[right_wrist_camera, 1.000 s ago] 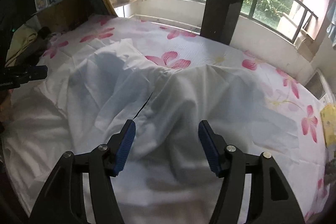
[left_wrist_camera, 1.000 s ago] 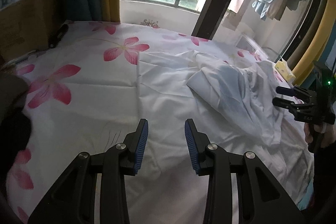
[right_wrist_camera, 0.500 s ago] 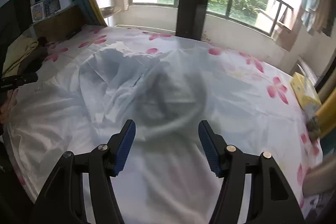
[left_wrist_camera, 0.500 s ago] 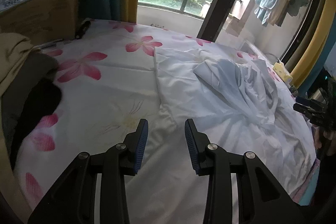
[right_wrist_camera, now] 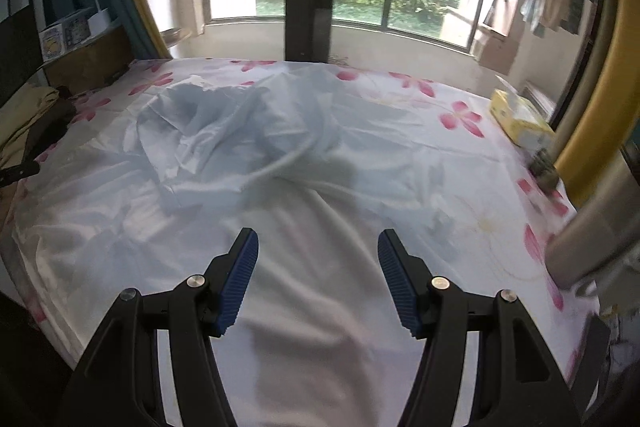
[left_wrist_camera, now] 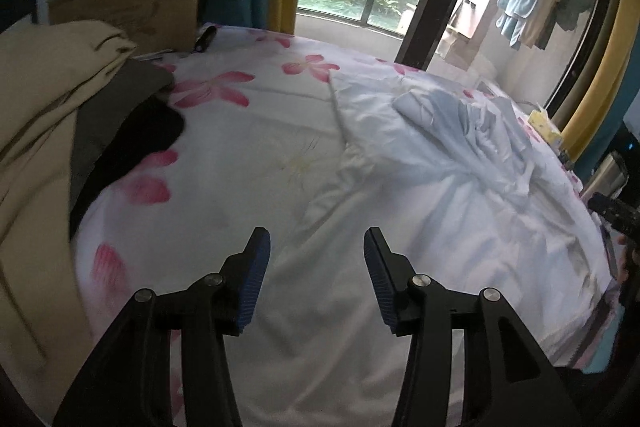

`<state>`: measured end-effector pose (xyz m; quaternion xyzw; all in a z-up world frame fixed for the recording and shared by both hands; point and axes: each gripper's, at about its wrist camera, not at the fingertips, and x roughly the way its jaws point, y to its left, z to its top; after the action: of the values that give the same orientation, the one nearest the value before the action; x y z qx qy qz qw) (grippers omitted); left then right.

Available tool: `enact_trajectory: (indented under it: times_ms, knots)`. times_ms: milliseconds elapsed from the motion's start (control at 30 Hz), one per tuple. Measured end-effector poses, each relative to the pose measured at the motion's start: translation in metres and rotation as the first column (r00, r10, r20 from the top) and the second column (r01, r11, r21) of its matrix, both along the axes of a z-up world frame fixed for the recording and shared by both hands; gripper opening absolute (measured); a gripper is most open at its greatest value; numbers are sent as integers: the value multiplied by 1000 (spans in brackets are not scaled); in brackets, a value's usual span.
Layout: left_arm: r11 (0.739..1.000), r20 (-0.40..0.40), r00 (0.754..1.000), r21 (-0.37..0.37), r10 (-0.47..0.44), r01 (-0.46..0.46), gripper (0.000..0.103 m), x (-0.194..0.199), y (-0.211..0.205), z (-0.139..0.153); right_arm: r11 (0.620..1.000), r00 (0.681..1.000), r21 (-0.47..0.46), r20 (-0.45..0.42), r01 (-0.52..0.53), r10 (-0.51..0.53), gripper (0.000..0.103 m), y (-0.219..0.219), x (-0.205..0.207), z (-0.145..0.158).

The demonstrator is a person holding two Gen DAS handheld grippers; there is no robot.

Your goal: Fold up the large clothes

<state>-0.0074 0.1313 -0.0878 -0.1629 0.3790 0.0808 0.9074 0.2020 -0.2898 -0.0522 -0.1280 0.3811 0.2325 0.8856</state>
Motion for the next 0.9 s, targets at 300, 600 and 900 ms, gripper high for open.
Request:
enact_trajectory:
  times_ms: [300, 600, 900]
  knots:
    - [993, -65, 998, 115, 13, -5, 52, -32, -14, -18, 995, 995, -4, -1, 98, -98, 63, -41, -19, -11]
    - [985, -102, 992, 158, 80, -63, 58, -52, -1, -24, 980, 979, -11, -31, 201, -201, 63, -88, -33, -29]
    - [976, -108, 991, 213, 75, -50, 61, -53, -8, -27, 954, 952, -23, -64, 298, -299, 63, -128, -43, -42]
